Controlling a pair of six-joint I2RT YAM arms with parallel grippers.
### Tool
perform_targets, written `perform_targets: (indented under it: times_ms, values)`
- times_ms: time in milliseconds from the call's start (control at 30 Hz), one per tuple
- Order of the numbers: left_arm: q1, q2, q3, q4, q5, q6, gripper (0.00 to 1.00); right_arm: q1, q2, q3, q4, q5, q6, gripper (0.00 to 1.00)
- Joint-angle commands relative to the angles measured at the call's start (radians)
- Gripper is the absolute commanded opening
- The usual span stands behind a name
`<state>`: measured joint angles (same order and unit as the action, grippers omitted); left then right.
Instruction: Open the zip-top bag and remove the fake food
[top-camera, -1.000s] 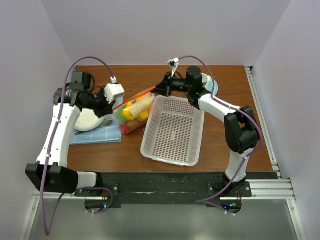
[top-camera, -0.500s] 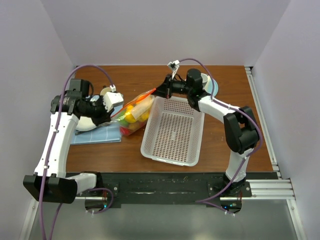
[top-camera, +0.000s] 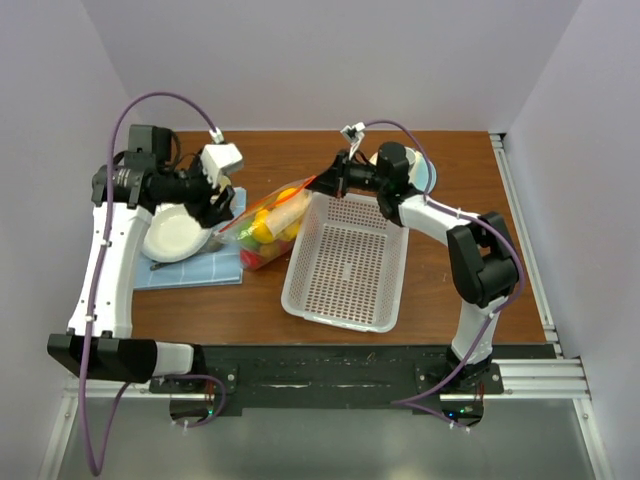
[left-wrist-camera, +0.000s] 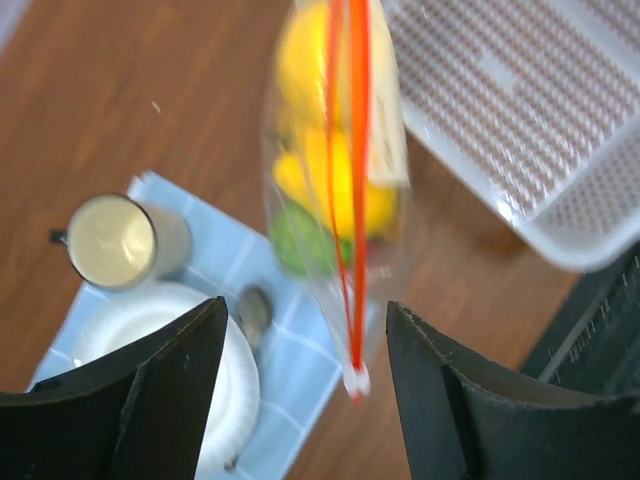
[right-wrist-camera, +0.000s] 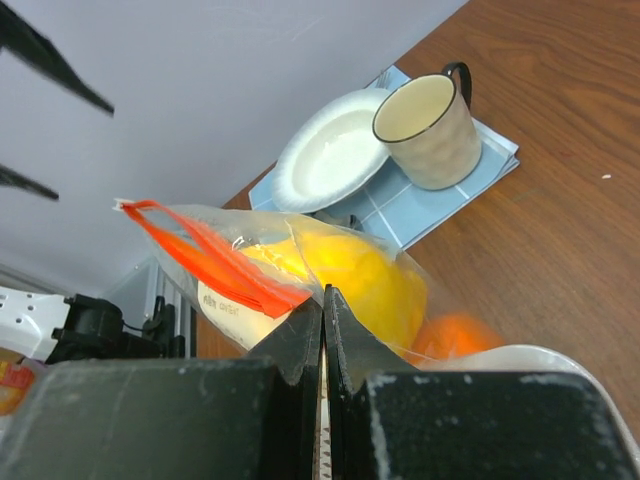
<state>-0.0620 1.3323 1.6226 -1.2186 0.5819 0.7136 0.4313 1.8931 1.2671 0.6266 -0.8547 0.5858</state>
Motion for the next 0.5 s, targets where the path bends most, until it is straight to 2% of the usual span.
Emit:
perform_targets:
  times_ms: [0, 33, 100, 200, 467]
  values:
    - [-0.093, 0.008, -0.012, 0.276, 0.013, -0.235, 0.71, 0.014, -0.057, -0.003, 0.053, 0.002, 0.014, 0.0]
    - [-0.116, 0.004, -0.03, 0.363, -0.005, -0.258, 0.71, 0.023, -0.058, -0.002, 0.048, 0.002, 0.009, 0.0]
    - [-0.159, 0.019, -0.069, 0.415, -0.028, -0.295, 0.71, 0.032, -0.063, 0.003, 0.029, 0.002, -0.001, 0.0]
    - [-0.176, 0.063, -0.064, 0.421, -0.04, -0.307, 0.69, 0.047, -0.068, 0.011, 0.004, 0.003, -0.017, 0.0]
    - [-0.179, 0.051, -0.119, 0.47, -0.086, -0.301, 0.67, 0.063, -0.097, -0.001, -0.016, 0.005, -0.034, 0.0]
